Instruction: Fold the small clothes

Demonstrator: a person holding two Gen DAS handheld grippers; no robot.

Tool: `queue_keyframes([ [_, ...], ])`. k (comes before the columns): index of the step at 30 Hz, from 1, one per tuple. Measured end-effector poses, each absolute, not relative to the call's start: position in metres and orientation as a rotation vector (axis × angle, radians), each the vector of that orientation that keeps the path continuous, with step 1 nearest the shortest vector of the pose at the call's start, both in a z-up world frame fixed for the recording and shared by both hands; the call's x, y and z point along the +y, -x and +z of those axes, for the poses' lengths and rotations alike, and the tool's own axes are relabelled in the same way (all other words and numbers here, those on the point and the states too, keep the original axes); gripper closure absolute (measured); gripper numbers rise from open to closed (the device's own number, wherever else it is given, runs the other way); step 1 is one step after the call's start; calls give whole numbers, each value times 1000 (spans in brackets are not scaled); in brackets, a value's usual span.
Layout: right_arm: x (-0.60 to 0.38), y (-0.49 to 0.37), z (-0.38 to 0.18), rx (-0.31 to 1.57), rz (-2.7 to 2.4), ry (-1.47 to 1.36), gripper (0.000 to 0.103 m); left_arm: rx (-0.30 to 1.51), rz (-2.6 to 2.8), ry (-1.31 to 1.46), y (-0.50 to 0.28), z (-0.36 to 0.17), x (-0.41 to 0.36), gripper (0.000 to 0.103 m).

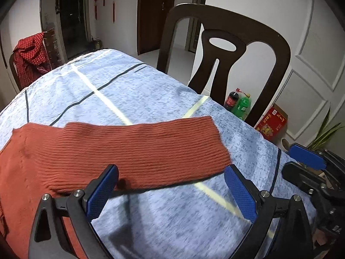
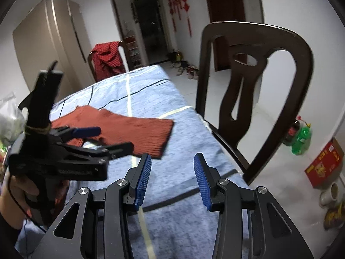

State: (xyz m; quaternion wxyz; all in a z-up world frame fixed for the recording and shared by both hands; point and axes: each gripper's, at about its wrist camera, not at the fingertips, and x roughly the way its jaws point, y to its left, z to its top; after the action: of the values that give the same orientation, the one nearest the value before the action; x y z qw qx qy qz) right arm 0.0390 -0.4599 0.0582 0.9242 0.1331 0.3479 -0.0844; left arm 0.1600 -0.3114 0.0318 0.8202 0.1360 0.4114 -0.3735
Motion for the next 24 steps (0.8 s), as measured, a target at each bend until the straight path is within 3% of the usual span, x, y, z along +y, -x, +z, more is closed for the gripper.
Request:
queue_keyframes([
  [16, -475, -38, 55, 713, -185, -323, 61, 837, -796, -428, -154, 14, -350, 5],
  [20, -475, -39, 56, 712, -180, -325, 61, 809, -788, -425, -154, 17, -351, 28],
  [24, -474, -40, 56, 714, -180, -321, 61, 795, -786, -426, -155, 20, -351, 43],
])
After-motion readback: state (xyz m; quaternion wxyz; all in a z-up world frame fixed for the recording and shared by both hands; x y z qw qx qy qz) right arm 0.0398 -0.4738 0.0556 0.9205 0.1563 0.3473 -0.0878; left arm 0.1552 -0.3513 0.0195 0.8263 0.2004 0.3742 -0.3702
